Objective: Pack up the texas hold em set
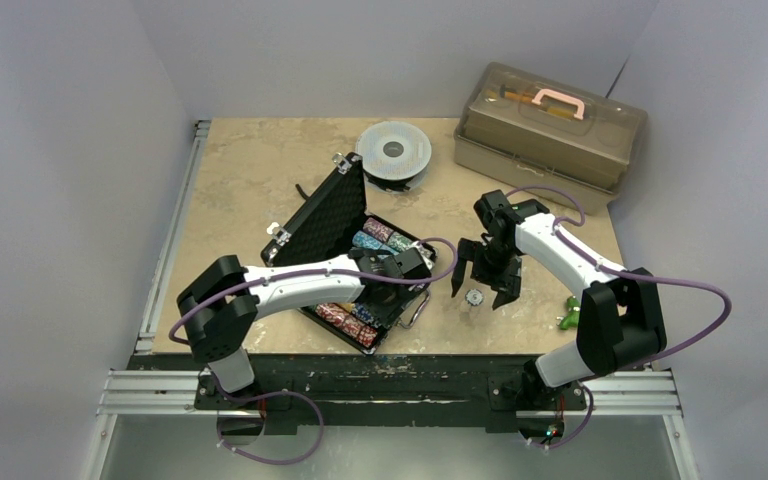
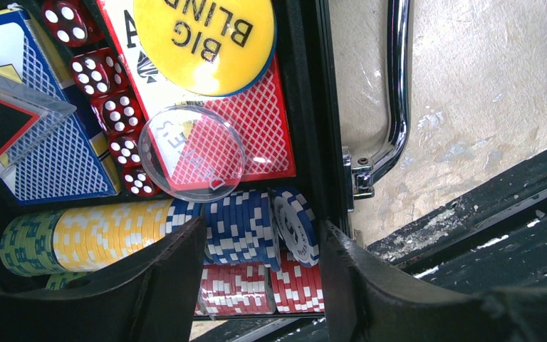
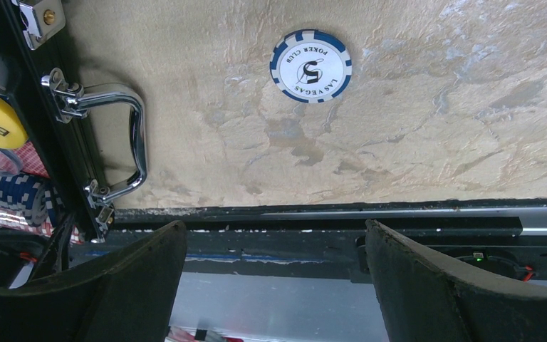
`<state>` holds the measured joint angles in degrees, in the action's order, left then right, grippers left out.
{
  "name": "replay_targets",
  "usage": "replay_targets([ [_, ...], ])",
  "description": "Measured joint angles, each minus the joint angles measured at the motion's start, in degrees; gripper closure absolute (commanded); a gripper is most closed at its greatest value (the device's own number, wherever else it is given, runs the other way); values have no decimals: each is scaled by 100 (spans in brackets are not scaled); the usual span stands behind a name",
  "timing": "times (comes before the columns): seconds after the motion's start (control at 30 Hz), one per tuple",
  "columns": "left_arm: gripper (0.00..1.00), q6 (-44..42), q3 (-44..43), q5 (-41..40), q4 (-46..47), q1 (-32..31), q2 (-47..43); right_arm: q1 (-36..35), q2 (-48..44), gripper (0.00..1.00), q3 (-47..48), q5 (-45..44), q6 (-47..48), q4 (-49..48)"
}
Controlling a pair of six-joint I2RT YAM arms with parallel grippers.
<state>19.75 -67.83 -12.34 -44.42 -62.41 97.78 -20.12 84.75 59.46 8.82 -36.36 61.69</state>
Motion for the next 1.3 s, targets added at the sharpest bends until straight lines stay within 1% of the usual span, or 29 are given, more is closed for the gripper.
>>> replay_targets([
  [0.2,50,2,2,-328,-179,4,-177,0,-2,8,-44,20,0,-9],
  [0.37,49,11,9,-507,-249,4,-264,0,-2,8,-61,90,0,-15],
  [0.73,45,-48,-33,-361,-339,15,-470,0,-22,8,-138,127,46,-68],
  [0.9,43,-85,-168,-293,-393,15,-699,0,-155,10,-195,140,175,-160],
  [0.97,41,-79,-203,-258,-422,15,-831,0,-236,13,-208,146,221,-284],
  [1.0,39,-66,-214,-236,-433,15,-931,0,-269,16,-219,146,238,-358],
  [1.07,36,-4,-236,-190,-439,17,-1189,0,-302,26,-249,138,264,-546],
  [1.1,31,26,-254,-168,-433,26,-1353,0,-295,27,-262,127,282,-638],
  [1.13,26,72,-280,-131,-428,44,-1552,0,-262,27,-271,122,295,-726],
  [1.17,23,125,-323,-101,-417,61,-1766,0,-208,27,-271,118,297,-811],
  [1.2,18,175,-369,-72,-400,90,-1947,0,-138,24,-271,107,293,-887],
  [1.3,13,407,-573,31,-275,256,-2566,0,184,22,-282,-15,249,-1097],
])
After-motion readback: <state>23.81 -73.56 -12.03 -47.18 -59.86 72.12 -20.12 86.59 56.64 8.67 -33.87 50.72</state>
